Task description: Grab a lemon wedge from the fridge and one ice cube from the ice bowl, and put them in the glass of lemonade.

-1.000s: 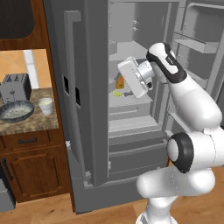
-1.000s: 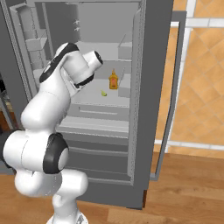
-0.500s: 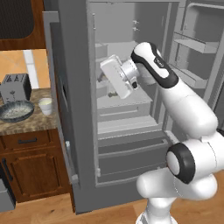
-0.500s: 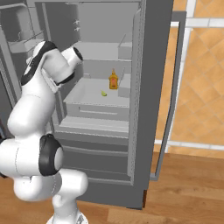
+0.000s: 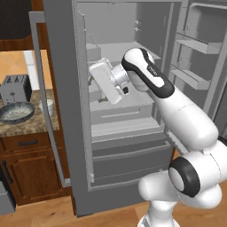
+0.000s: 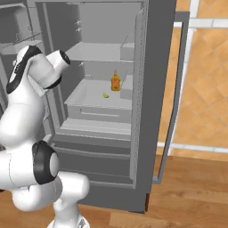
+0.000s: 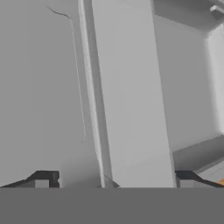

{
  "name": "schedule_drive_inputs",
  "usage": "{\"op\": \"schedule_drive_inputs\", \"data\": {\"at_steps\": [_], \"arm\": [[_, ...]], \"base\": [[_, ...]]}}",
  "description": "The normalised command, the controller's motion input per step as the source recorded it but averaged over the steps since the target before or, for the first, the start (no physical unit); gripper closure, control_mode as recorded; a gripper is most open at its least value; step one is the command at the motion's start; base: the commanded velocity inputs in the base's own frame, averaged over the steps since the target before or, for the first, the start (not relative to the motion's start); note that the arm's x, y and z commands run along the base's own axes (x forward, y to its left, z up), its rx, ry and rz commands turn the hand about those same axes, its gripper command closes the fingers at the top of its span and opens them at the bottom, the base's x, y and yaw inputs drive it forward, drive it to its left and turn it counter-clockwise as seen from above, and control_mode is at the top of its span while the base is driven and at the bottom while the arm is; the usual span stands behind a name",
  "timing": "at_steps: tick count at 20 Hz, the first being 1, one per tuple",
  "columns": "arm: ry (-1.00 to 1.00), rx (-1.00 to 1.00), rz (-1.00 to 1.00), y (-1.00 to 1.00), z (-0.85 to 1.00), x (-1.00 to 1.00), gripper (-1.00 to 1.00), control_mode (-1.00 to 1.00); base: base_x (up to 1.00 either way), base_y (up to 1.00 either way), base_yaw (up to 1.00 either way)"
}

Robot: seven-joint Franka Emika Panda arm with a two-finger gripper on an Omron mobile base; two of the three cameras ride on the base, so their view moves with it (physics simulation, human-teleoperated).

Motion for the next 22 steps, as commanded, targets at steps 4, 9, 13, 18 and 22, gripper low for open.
{"op": "schedule_drive_inputs", "data": {"at_steps": [4,9,13,18,22], "arm": [[-0.06,0.02,-0.01,0.15,0.01,-0.41,-1.0,-1.0],[-0.37,0.09,-0.02,-0.61,0.09,-0.97,-1.0,-1.0],[-0.31,0.07,0.0,-0.55,0.34,-0.96,-1.0,-1.0],[-0.42,-0.27,0.0,-0.56,0.54,-0.74,-1.0,-1.0],[-0.16,-0.58,0.03,-0.44,0.83,-0.39,-1.0,-1.0]], "base": [[0.0,0.0,0.0],[0.0,0.0,0.0],[0.0,0.0,0.0],[0.0,0.0,0.0],[0.0,0.0,0.0]]}}
